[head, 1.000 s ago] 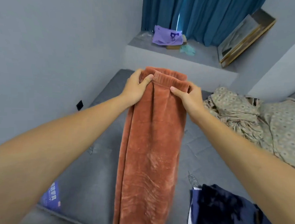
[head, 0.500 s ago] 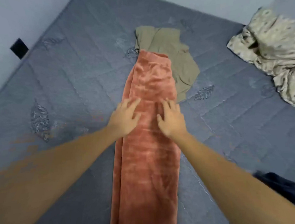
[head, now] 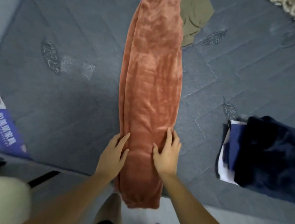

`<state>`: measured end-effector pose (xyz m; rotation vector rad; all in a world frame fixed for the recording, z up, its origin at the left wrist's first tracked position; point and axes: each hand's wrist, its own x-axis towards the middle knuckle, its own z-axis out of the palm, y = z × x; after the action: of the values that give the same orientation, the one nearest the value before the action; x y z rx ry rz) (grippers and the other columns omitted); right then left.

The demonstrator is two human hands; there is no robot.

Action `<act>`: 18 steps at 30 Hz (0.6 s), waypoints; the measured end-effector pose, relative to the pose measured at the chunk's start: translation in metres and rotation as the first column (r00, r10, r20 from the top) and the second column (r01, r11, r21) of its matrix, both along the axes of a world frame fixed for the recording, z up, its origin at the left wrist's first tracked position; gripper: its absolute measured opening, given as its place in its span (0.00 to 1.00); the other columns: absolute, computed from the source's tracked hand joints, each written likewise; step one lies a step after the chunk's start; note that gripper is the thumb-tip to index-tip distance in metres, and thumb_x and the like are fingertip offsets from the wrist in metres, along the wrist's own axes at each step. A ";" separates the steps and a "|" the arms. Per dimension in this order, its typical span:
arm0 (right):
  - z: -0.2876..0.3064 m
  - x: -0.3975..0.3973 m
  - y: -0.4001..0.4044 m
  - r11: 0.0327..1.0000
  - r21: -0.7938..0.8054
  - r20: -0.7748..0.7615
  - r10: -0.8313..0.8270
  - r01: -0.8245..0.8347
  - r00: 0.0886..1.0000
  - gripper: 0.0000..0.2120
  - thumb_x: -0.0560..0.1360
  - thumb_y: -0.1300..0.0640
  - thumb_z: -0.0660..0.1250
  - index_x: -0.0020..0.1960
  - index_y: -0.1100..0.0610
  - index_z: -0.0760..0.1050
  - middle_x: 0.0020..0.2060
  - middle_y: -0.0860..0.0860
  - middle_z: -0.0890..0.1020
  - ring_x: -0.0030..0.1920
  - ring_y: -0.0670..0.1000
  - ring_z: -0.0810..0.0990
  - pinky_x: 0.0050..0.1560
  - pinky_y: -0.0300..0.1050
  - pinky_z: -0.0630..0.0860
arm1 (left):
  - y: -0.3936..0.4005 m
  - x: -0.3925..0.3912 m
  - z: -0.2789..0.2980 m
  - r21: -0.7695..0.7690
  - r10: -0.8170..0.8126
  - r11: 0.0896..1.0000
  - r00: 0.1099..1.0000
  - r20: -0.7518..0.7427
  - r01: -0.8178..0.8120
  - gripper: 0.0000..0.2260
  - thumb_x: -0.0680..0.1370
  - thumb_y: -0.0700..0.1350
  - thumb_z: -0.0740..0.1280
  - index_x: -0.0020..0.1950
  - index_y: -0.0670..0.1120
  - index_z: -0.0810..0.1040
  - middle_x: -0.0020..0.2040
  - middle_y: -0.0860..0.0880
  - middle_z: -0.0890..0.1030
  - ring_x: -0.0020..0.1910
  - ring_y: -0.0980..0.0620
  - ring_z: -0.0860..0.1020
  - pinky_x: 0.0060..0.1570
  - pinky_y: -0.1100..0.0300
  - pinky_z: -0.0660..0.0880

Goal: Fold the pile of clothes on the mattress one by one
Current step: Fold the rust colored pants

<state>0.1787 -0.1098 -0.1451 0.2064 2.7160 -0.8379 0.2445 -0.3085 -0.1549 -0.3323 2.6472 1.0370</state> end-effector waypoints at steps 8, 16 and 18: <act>0.004 0.092 0.032 0.859 -0.383 0.335 -0.213 0.339 0.918 0.21 0.70 0.58 0.80 0.60 0.54 0.77 0.48 0.45 0.84 0.51 0.49 0.85 0.58 0.49 0.81 | 0.069 0.098 0.011 0.356 0.559 0.728 0.808 0.187 -0.586 0.37 0.74 0.47 0.79 0.77 0.53 0.63 0.70 0.53 0.75 0.67 0.52 0.76 0.69 0.48 0.75; 0.004 0.158 0.067 0.848 -0.487 0.321 -0.051 0.211 0.946 0.23 0.69 0.55 0.79 0.61 0.53 0.76 0.52 0.49 0.86 0.53 0.49 0.86 0.59 0.57 0.82 | 0.110 0.172 0.017 0.531 0.702 0.501 0.680 0.212 -0.683 0.25 0.77 0.44 0.76 0.70 0.49 0.69 0.60 0.53 0.79 0.53 0.58 0.84 0.60 0.48 0.82; 0.015 0.162 0.071 0.802 -0.559 0.306 -0.038 0.211 0.951 0.30 0.71 0.58 0.79 0.69 0.49 0.71 0.59 0.47 0.83 0.59 0.47 0.84 0.64 0.53 0.80 | 0.113 0.176 0.032 0.570 0.679 0.544 0.722 0.133 -0.616 0.29 0.79 0.44 0.75 0.76 0.52 0.66 0.63 0.58 0.77 0.60 0.58 0.81 0.61 0.50 0.80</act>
<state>0.3404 -0.0389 -0.1304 0.3399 2.0738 -1.5143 0.4206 -0.1955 -0.1226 -1.2061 2.1024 2.0712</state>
